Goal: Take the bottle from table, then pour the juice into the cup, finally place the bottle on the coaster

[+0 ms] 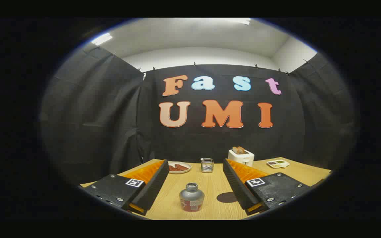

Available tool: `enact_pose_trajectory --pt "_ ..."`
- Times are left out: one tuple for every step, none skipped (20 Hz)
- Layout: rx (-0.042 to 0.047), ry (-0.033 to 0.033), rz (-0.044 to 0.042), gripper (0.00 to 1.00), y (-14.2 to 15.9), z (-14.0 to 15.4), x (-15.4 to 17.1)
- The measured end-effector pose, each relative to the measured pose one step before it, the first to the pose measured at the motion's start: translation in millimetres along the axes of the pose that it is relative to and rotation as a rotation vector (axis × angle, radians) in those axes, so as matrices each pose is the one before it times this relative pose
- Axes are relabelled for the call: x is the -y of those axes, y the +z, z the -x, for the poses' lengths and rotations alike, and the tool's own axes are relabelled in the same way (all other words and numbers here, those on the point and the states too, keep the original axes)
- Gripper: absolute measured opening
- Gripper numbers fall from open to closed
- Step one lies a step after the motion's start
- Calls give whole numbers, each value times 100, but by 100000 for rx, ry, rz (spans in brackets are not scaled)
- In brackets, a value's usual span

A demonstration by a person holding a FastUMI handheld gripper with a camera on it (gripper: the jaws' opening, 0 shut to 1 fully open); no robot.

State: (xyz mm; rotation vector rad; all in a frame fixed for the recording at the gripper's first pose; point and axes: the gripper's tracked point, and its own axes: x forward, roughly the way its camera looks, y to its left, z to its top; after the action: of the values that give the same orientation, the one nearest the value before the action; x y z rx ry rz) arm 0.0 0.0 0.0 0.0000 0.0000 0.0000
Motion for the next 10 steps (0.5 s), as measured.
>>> enact_pose_trajectory --pt "141 86 -612 97 22 9 119" --pt "136 -276 -478 97 19 -15 184" --pt "236 -269 -308 97 26 6 134" --pt "261 -120 -394 97 80 68 77" --pt "364 225 -312 97 80 -22 -74" --pt "241 114 -366 97 148 -57 53" --pt "207 177 -178 97 -39 -56 -45" --pt "148 -181 -158 97 31 -3 39" --pt "124 -39 -200 97 -64 -12 53" --pt "2 57 -281 97 18 -27 -21"
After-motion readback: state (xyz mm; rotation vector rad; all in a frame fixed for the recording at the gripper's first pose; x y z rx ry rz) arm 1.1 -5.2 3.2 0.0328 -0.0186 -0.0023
